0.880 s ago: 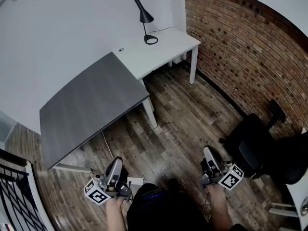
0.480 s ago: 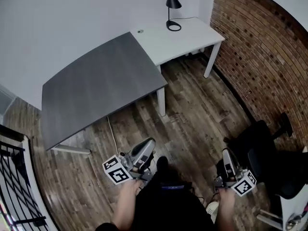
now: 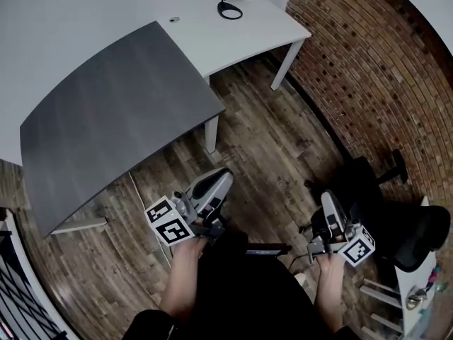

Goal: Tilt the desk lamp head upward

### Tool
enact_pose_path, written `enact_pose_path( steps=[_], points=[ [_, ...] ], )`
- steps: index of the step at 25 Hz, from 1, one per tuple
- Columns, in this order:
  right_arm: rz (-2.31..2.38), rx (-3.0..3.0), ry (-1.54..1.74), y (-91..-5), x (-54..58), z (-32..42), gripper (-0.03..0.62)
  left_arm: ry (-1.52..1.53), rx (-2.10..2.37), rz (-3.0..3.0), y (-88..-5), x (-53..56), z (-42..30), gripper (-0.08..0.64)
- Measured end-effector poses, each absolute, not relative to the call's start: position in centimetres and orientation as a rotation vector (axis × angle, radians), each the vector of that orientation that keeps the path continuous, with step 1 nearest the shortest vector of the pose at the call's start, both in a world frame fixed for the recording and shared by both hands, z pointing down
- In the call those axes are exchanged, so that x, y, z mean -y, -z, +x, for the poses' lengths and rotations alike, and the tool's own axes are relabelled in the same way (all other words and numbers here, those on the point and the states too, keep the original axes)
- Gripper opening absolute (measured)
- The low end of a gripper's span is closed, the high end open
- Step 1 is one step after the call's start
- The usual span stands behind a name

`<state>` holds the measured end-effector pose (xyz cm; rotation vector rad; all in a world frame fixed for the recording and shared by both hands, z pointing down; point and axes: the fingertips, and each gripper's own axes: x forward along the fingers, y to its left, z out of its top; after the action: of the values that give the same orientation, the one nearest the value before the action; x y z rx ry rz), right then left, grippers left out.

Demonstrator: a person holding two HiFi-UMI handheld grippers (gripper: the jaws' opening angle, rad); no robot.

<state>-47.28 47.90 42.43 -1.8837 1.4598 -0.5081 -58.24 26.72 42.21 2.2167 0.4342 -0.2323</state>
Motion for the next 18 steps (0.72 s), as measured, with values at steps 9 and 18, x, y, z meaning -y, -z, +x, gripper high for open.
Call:
enact_pose_path(
  steps=[9, 18],
  points=[
    [-1.939, -1.333, 0.545, -42.7, -48.1, -42.5, 0.014, 0.203, -0.49, 2.165, -42.0, -25.3, -52.1, 0.018],
    [-1.779, -1.329, 0.555, -46.9, -46.0, -31.2, 0.015, 0.088, -0.446, 2.312, -42.9, -25.7, -41.7, 0.018]
  ],
)
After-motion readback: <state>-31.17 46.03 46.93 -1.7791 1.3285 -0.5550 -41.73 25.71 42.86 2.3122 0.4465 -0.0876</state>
